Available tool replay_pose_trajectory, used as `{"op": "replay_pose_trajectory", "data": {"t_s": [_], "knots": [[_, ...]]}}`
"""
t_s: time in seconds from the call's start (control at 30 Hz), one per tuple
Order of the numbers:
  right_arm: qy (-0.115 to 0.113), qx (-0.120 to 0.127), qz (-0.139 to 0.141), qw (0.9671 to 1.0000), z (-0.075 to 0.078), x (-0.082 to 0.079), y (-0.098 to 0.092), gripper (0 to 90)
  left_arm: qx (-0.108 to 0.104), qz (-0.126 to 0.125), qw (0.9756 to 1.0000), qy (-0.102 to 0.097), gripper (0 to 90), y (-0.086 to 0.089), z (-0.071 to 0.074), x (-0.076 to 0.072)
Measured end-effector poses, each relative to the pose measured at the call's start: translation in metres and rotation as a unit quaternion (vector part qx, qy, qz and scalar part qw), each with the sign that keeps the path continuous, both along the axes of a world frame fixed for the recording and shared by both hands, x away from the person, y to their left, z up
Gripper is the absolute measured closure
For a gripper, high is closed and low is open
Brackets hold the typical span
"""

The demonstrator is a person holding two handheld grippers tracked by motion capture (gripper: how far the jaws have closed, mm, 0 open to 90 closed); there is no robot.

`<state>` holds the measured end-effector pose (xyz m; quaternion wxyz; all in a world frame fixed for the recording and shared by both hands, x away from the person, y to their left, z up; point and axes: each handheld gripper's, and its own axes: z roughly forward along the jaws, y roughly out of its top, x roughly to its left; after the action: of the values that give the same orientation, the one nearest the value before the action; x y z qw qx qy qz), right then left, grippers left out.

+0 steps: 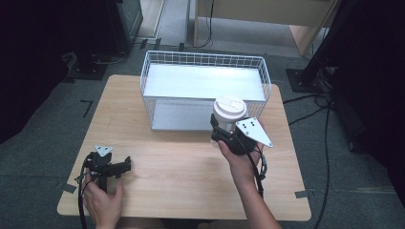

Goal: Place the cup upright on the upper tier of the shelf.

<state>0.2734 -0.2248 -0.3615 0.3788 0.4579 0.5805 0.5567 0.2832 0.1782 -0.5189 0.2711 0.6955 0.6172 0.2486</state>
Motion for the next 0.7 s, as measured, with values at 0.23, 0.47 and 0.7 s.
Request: {"op": "replay_pose_trajectory", "data": {"t_s": [0.23,0.47,0.7], "knots": [[-0.013,-0.004,-0.003,0.9999,0.016,0.005,0.002,15.9,0.0,0.0,1.0,0.0,0.0,0.0,0.0,0.0],[-0.027,-0.011,-0.004,0.9996,0.032,0.011,0.005,15.9,0.0,0.0,1.0,0.0,0.0,0.0,0.0,0.0],[-0.042,-0.016,-0.009,0.999,0.048,0.019,0.007,15.9,0.0,0.0,1.0,0.0,0.0,0.0,0.0,0.0]]}}
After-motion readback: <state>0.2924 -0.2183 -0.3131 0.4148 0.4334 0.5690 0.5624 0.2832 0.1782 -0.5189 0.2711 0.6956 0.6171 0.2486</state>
